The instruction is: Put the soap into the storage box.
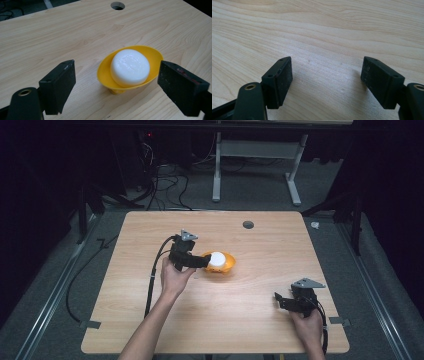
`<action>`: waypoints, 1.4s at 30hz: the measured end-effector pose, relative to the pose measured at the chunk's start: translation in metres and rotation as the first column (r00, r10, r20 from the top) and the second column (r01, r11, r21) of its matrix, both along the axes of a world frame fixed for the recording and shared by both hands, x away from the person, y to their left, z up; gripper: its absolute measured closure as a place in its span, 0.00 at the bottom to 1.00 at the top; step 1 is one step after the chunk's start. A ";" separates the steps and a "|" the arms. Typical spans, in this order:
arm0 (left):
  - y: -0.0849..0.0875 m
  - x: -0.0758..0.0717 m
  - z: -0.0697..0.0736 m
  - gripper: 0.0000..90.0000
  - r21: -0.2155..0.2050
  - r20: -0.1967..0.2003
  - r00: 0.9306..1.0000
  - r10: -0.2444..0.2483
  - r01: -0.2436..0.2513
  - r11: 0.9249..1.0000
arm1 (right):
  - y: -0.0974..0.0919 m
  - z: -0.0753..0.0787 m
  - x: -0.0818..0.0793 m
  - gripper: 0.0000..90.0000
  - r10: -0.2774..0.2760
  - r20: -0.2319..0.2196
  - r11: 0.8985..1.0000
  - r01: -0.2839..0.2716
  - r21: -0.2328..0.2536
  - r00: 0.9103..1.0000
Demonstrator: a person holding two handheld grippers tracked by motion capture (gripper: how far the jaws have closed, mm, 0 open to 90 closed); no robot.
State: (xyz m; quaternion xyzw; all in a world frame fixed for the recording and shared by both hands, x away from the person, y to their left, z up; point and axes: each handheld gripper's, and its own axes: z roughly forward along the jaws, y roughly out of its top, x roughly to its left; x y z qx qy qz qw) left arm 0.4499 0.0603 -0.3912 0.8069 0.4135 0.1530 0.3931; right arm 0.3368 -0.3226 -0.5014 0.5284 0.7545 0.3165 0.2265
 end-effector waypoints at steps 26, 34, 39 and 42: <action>0.055 -0.032 0.022 0.18 -0.061 0.057 0.998 0.035 -0.032 0.998 | 0.000 0.000 0.000 0.29 0.000 0.000 1.000 0.000 0.000 1.000; 0.065 -0.042 0.025 0.18 -0.067 0.062 0.997 0.037 -0.033 0.997 | 0.000 0.000 0.000 0.29 0.000 0.000 1.000 0.000 0.000 1.000; 0.071 -0.045 0.023 0.18 -0.067 0.054 0.997 0.048 -0.044 0.997 | 0.000 0.000 0.000 0.29 -0.001 0.001 1.000 0.001 0.001 1.000; 0.072 -0.049 0.023 0.18 -0.062 0.063 0.997 0.051 -0.047 0.997 | 0.000 0.000 0.000 0.29 -0.001 0.001 1.000 0.001 0.000 1.000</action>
